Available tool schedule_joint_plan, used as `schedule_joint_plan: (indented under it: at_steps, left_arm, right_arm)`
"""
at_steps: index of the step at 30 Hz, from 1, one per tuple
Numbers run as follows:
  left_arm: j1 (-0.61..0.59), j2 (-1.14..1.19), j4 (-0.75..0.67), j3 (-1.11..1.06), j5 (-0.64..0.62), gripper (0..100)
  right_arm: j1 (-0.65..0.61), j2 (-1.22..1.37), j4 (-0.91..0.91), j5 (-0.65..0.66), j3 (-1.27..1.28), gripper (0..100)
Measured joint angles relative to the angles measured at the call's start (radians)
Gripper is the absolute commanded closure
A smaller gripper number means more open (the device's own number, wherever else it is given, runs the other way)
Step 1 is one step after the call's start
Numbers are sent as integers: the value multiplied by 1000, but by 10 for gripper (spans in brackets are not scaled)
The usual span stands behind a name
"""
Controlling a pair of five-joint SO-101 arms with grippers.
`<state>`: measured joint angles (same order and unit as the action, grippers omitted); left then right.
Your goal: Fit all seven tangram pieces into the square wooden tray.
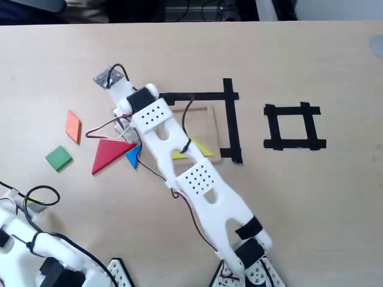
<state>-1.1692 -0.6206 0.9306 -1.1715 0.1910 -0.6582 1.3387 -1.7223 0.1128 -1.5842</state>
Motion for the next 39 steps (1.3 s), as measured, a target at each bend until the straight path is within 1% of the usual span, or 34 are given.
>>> schedule_joint_plan:
  at_steps: [11,12,15,16,18,20,21,22,24,26,33,39]
  left_arm:
    - [0,0,0,0,0,679]
    - [0,0,0,0,0,679]
    - [0,0,0,0,0,679]
    - [0,0,0,0,0,679]
    - [0,0,0,0,0,679]
    - [0,0,0,0,0,679]
    - [0,0,0,0,0,679]
    - [0,0,0,0,0,679]
    - [0,0,0,0,0,679]
    - [0,0,0,0,0,679]
    - [0,0,0,0,0,679]
    - [0,0,0,0,0,679]
  right_arm:
    - [-3,-2,-3,2,-38,978]
    - [-3,-2,-2,2,-38,956]
    - [-3,-2,31,2,-38,824]
    - [-3,-2,43,2,-38,804]
    - [-3,-2,77,2,-38,837]
    - [-3,-2,127,6,-38,949]
    - [-3,-2,163,29,-38,997]
    - [-3,-2,206,54,-37,970]
    - [-3,-2,307,98,-12,992]
    - [-5,11,370,117,12,988]
    - [-28,48,436,129,60,988]
    - [-26,48,442,129,69,988]
